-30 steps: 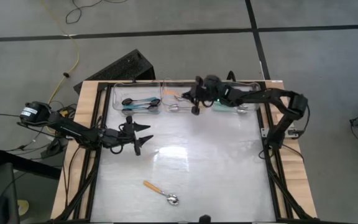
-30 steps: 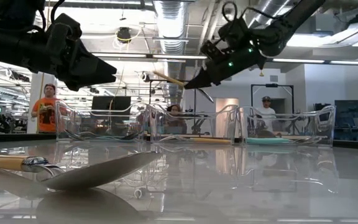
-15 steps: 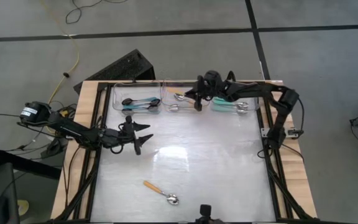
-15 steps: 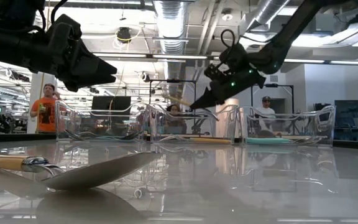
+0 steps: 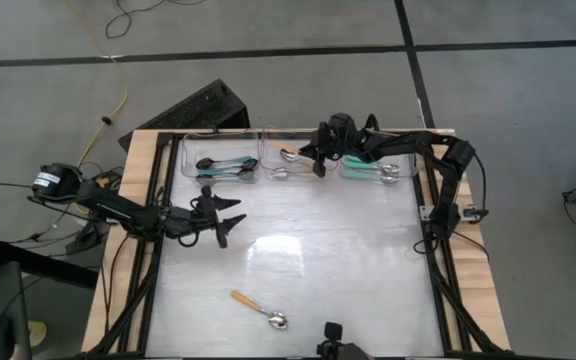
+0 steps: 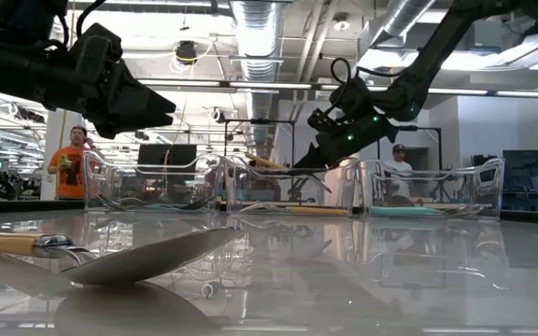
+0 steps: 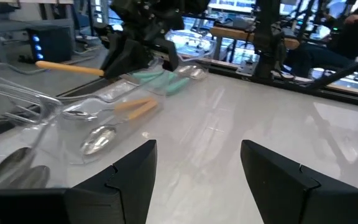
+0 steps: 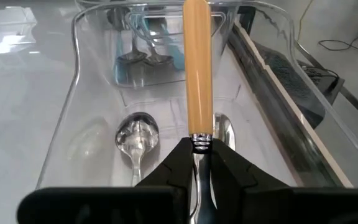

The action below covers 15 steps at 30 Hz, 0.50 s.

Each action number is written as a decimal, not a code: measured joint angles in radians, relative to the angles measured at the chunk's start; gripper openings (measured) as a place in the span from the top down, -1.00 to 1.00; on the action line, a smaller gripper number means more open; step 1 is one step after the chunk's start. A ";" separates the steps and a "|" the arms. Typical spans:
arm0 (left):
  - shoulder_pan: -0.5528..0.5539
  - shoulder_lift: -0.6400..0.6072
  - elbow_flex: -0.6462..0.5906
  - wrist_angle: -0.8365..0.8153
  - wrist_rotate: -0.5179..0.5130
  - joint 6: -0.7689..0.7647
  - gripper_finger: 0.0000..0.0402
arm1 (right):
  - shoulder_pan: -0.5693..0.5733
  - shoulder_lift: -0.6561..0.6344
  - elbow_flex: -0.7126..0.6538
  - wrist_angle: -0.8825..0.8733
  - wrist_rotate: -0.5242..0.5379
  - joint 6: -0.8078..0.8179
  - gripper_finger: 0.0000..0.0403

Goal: Sort silverware by color (type)
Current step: Put the top yellow spoon into the top center transparent bin

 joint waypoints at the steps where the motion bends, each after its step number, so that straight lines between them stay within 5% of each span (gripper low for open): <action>1: 0.000 0.000 0.000 0.000 -0.007 0.000 -0.08 | -0.001 0.000 0.000 0.002 0.000 0.002 0.68; 15: 0.000 0.000 0.000 0.000 -0.026 0.000 -0.08 | -0.002 0.000 0.000 -0.004 0.005 0.009 0.63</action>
